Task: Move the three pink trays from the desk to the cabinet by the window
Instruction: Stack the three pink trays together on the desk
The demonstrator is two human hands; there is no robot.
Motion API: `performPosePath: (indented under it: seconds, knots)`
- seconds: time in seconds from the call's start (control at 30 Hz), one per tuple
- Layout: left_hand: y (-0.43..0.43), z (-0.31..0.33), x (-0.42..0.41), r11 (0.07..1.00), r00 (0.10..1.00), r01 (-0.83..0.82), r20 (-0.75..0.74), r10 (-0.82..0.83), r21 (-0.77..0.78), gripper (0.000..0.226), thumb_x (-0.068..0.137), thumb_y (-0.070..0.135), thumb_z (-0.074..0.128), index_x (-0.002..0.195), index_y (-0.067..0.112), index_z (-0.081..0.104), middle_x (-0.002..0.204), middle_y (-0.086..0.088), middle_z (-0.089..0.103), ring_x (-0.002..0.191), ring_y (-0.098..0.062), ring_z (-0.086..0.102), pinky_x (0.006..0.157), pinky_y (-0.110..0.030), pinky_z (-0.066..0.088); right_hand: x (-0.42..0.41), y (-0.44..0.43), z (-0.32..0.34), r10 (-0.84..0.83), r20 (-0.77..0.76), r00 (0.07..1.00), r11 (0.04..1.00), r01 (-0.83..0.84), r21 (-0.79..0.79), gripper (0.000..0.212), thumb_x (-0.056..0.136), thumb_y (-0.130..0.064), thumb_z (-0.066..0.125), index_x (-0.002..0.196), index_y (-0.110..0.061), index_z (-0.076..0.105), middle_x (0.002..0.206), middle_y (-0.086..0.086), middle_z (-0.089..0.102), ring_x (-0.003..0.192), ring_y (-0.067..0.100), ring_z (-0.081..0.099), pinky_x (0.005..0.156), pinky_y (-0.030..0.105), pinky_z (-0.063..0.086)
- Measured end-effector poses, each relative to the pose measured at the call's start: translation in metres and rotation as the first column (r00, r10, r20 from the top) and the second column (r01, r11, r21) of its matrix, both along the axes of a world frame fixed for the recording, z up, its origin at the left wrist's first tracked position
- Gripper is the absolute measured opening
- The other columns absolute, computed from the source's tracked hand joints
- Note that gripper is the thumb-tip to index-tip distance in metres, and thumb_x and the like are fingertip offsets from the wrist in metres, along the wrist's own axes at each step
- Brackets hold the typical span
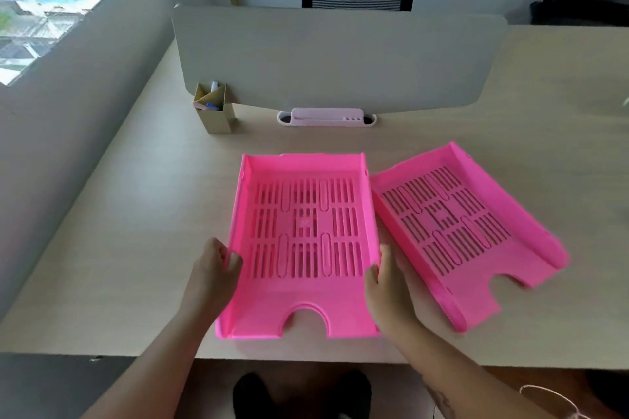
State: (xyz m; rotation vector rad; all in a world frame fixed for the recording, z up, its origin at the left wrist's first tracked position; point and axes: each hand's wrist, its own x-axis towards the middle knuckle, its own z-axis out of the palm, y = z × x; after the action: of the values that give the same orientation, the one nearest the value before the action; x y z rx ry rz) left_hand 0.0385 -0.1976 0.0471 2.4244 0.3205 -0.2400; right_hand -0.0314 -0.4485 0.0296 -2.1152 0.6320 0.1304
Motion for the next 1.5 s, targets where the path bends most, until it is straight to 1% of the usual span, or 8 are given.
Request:
performPosePath:
  seconds: [0.53, 0.7, 0.77, 0.87, 1.0, 1.13, 1.33, 1.5]
  knots:
    - [0.010, -0.011, 0.010, 0.993, 0.994, 0.111, 0.004, -0.111, -0.027, 0.023, 0.100, 0.025, 0.039, 0.107, 0.011, 0.056, 0.096, -0.010, 0.067, 0.069, -0.020, 0.058, 0.055, -0.031, 0.044, -0.003, 0.011, -0.003, -0.058, -0.060, 0.997, 0.997, 0.055, -0.046, 0.041, 0.102, -0.014, 0.036, 0.142, -0.009, 0.031, 0.074, -0.004, 0.047, 0.052, 0.007, 0.045, 0.043, 0.019, 0.032]
    - [-0.020, 0.022, 0.033, 0.986, 0.956, 0.164, 0.244, -0.161, 0.006, 0.046, 0.093, 0.029, 0.050, 0.136, 0.012, 0.043, 0.123, -0.011, 0.063, 0.101, -0.027, 0.062, 0.077, -0.045, 0.056, 0.001, -0.010, 0.015, -0.075, -0.009, 0.997, 0.997, 0.075, 0.008, 0.063, 0.097, -0.052, 0.040, 0.148, -0.014, 0.034, 0.126, 0.001, 0.055, 0.095, 0.012, 0.059, 0.071, 0.026, 0.048]
    - [-0.045, 0.037, 0.040, 0.975, 0.921, 0.222, 0.325, -0.212, 0.007, 0.050, 0.092, 0.029, 0.052, 0.137, 0.010, 0.044, 0.130, -0.012, 0.060, 0.119, -0.030, 0.055, 0.095, -0.050, 0.050, 0.002, -0.031, 0.022, -0.092, 0.036, 0.995, 0.994, 0.094, -0.046, 0.060, 0.098, -0.052, 0.039, 0.145, -0.015, 0.039, 0.127, 0.001, 0.056, 0.095, 0.012, 0.058, 0.067, 0.020, 0.046]
    - [-0.094, 0.050, 0.038, 0.924, 0.886, 0.375, 0.322, -0.333, -0.075, 0.050, 0.094, 0.027, 0.054, 0.140, 0.008, 0.044, 0.138, -0.011, 0.056, 0.118, -0.023, 0.056, 0.103, -0.044, 0.044, 0.006, -0.073, 0.030, -0.146, 0.098, 0.984, 0.981, 0.157, -0.112, 0.053, 0.098, -0.039, 0.047, 0.142, -0.011, 0.042, 0.136, 0.007, 0.051, 0.119, 0.023, 0.053, 0.091, 0.030, 0.045]
    - [-0.164, 0.047, 0.024, 0.872, 0.874, 0.450, 0.296, -0.386, -0.191, 0.054, 0.094, 0.030, 0.056, 0.142, 0.012, 0.040, 0.144, -0.007, 0.050, 0.127, -0.021, 0.052, 0.104, -0.045, 0.045, 0.011, -0.137, 0.034, -0.159, 0.082, 0.984, 0.961, 0.174, -0.214, 0.041, 0.094, -0.031, 0.048, 0.130, -0.012, 0.050, 0.121, 0.007, 0.058, 0.094, 0.020, 0.063, 0.069, 0.027, 0.053]
    - [-0.238, 0.033, 0.000, 0.866, 0.944, 0.329, 0.130, -0.302, -0.376, 0.025, 0.090, 0.022, 0.059, 0.113, 0.019, 0.051, 0.112, 0.003, 0.064, 0.083, 0.000, 0.062, 0.067, -0.020, 0.056, 0.022, -0.202, 0.033, -0.137, 0.070, 0.988, 0.922, 0.153, -0.356, 0.027, 0.093, -0.012, 0.052, 0.117, -0.003, 0.057, 0.092, 0.003, 0.061, 0.067, 0.013, 0.058, 0.052, 0.020, 0.041]
    - [-0.317, -0.009, -0.038, 0.901, 0.953, -0.157, -0.303, 0.030, -0.405, 0.059, 0.087, 0.032, 0.061, 0.134, 0.004, 0.037, 0.119, -0.008, 0.057, 0.108, -0.028, 0.060, 0.093, -0.044, 0.054, 0.039, -0.274, 0.020, -0.050, -0.015, 0.999, 0.883, 0.037, -0.469, 0.037, 0.091, -0.010, 0.051, 0.126, 0.003, 0.053, 0.116, 0.018, 0.058, 0.104, 0.036, 0.059, 0.086, 0.045, 0.054]
    - [-0.337, -0.033, -0.040, 0.913, 0.930, -0.232, -0.352, 0.107, -0.336, 0.006, 0.094, 0.014, 0.053, 0.100, 0.014, 0.053, 0.085, 0.003, 0.064, 0.065, -0.009, 0.059, 0.057, -0.026, 0.053, 0.043, -0.315, -0.009, -0.018, -0.120, 0.993, 0.897, -0.037, -0.441, 0.037, 0.092, -0.008, 0.051, 0.127, 0.000, 0.050, 0.114, 0.019, 0.059, 0.099, 0.037, 0.062, 0.080, 0.046, 0.055]
